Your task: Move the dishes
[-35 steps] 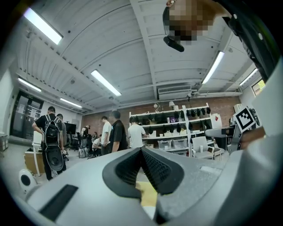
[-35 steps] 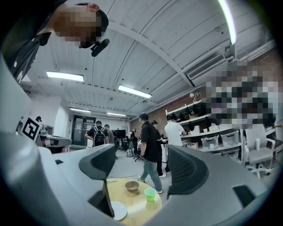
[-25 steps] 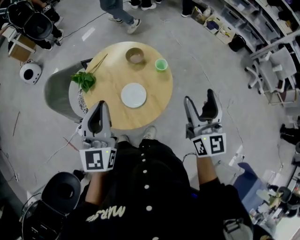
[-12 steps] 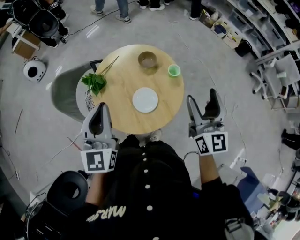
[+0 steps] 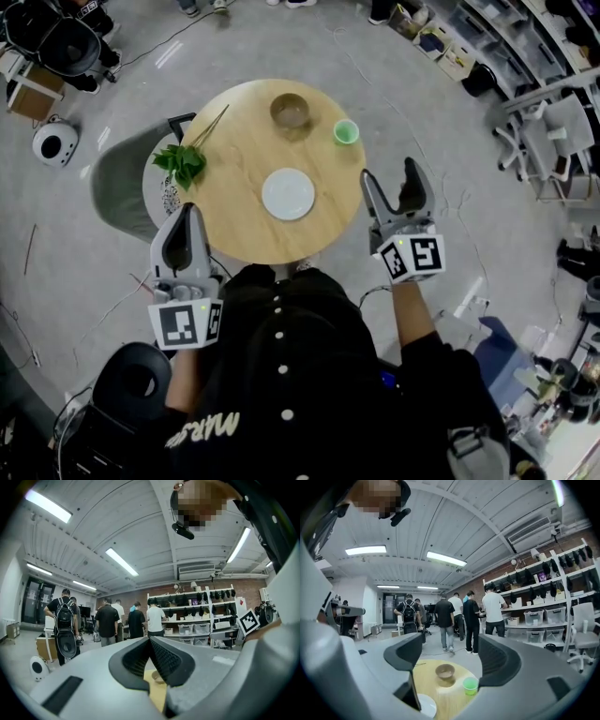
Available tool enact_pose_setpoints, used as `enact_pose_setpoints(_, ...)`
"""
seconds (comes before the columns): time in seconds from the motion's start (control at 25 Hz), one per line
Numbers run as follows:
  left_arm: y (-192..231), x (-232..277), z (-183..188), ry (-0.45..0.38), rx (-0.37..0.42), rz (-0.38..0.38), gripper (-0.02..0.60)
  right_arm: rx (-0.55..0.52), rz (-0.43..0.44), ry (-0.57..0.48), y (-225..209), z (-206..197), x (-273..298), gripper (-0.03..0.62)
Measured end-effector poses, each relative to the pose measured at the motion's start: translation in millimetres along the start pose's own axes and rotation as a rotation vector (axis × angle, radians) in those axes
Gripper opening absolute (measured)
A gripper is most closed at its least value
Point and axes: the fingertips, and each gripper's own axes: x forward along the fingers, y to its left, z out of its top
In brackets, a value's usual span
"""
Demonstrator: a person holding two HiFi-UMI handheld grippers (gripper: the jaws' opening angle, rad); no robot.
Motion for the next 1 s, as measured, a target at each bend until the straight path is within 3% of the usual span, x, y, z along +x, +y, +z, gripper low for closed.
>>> enact_pose_setpoints(0.52,-12,4,-26,0.064,-0.014,-0.031,0.003,-0.132,-0.014,0.243,-43,-122,91,0.371)
enact_pose_setpoints(1.0,-8,12,-43,0.114,-0.027,-0.01,0.003,-0.124,-0.013,0.481,-72,-234,154,0.382)
